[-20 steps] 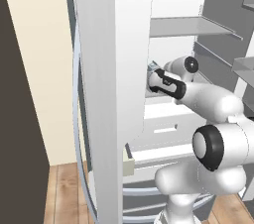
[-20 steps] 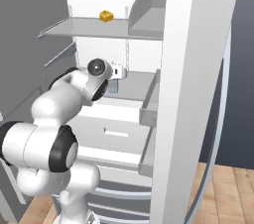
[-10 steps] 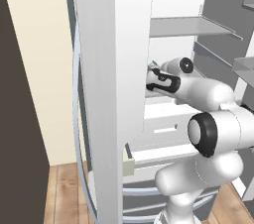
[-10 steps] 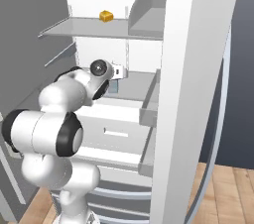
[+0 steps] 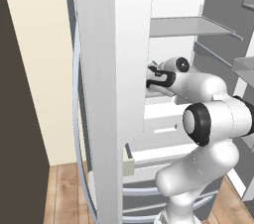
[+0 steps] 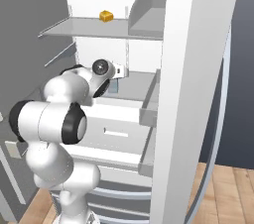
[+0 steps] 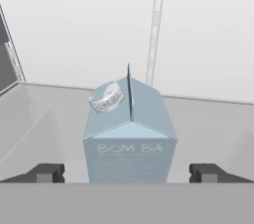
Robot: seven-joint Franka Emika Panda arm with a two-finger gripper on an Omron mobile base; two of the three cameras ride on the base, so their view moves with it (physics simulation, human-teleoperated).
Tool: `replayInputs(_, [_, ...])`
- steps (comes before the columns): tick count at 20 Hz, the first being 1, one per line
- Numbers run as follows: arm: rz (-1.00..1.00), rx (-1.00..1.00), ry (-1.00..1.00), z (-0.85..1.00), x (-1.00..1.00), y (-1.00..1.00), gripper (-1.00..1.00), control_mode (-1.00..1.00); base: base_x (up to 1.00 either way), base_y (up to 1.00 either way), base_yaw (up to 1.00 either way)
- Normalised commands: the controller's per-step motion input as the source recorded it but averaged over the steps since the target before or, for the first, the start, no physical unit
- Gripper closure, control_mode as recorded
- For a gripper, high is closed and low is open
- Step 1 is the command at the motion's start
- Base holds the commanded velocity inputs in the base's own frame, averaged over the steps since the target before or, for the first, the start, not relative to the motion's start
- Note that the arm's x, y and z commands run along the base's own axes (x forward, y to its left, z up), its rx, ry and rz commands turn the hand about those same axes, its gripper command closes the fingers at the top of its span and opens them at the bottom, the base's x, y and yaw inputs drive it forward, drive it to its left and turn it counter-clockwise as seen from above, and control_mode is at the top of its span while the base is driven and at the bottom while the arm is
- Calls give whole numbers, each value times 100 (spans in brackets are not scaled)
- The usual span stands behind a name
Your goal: Take out the milk from the fridge and place it on the tray on the counter. Then take the sugar cube near the tray and place it in the tray.
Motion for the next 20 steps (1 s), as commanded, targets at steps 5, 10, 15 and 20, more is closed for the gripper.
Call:
replayInputs(5, [0, 0, 0, -5, 11, 0, -100, -100, 0, 0, 0])
replayInputs(10, [0, 0, 0, -12, 15, 0, -100, -100, 0, 0, 0])
replayInputs(15, [0, 0, 0, -10, 2, 0, 100, -100, 0, 0, 0])
replayInputs(20, [0, 0, -1, -7, 0, 0, 100, -100, 0, 0, 0])
